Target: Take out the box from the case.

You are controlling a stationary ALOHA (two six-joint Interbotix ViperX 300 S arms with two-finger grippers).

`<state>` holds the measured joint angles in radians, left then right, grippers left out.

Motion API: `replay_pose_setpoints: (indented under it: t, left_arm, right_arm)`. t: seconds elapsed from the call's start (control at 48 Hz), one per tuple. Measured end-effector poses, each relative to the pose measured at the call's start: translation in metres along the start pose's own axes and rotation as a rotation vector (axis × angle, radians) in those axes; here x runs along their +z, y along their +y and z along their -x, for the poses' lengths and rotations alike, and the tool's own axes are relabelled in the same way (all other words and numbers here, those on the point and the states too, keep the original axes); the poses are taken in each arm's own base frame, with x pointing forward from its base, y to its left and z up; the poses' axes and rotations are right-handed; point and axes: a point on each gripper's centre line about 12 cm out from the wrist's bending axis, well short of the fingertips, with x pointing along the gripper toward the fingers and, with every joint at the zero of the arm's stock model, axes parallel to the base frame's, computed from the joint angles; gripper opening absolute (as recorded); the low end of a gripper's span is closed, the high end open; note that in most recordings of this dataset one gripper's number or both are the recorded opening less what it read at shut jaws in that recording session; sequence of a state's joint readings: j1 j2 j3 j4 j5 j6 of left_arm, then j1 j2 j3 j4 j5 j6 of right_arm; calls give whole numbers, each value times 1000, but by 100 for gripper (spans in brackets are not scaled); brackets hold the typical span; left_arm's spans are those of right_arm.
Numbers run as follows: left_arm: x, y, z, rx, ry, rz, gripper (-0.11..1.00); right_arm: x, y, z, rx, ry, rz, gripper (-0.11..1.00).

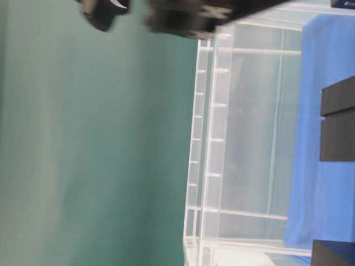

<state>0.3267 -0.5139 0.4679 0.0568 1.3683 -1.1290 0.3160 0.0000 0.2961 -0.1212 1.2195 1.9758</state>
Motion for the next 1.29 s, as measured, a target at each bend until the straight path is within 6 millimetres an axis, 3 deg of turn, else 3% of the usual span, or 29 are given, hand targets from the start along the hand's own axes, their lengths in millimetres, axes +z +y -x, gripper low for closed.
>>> replay_pose_setpoints:
  t: [0.354,0.542,1.021,1.291]
  left_arm:
    - [0,0,0,1,1,-3,90]
    - [0,0,0,1,1,-1,90]
    - [-1,1,0,0,0,-1,90]
    - [-1,3,1,11,5,0,90]
  right_arm:
    - [16,-2,87,10,-30,-1,90]
    - [19,0,115,19,-29,3,90]
    - [20,-2,122,16,-28,9,90]
    - [20,-38,125,11,-21,3,90]
